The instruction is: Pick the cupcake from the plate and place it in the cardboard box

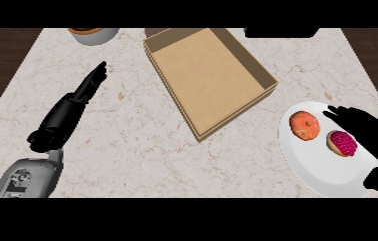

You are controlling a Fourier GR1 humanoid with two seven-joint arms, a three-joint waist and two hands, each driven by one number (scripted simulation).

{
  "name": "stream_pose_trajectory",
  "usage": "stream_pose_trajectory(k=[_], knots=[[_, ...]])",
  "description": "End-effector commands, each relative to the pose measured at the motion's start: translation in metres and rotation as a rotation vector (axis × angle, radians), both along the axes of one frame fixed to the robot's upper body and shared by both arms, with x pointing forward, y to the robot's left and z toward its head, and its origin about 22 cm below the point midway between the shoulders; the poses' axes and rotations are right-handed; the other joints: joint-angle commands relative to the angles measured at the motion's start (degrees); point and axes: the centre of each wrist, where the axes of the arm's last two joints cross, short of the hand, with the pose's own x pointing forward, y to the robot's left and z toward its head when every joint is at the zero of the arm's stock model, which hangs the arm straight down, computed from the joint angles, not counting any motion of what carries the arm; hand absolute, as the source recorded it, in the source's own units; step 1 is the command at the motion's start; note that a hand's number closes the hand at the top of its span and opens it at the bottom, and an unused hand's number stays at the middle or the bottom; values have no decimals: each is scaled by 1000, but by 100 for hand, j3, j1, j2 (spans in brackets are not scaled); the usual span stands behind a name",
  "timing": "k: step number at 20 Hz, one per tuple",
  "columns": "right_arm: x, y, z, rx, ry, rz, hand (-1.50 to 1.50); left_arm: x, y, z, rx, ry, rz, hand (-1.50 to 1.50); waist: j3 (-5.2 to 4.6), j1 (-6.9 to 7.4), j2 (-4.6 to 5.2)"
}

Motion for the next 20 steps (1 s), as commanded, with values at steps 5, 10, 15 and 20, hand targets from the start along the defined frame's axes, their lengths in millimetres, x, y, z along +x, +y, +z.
stream_pose_trajectory(k=[5, 10, 15, 20], knots=[[10, -2, -36, -12, 23, -17, -150, -1, 4, 10, -12, -14, -11, 0, 0, 9, 1], [2, -18, -33, -50, 19, -53, -150, 8, 6, 7, 5, -4, 23, 0, 0, -8, -1], [-10, -8, -39, -27, 58, -54, -150, 6, -6, 20, 5, 4, 9, 0, -1, -26, -10], [23, -24, -63, -23, 33, 57, 150, 10, -3, 14, -9, 9, -9, 0, 2, 25, 5]])
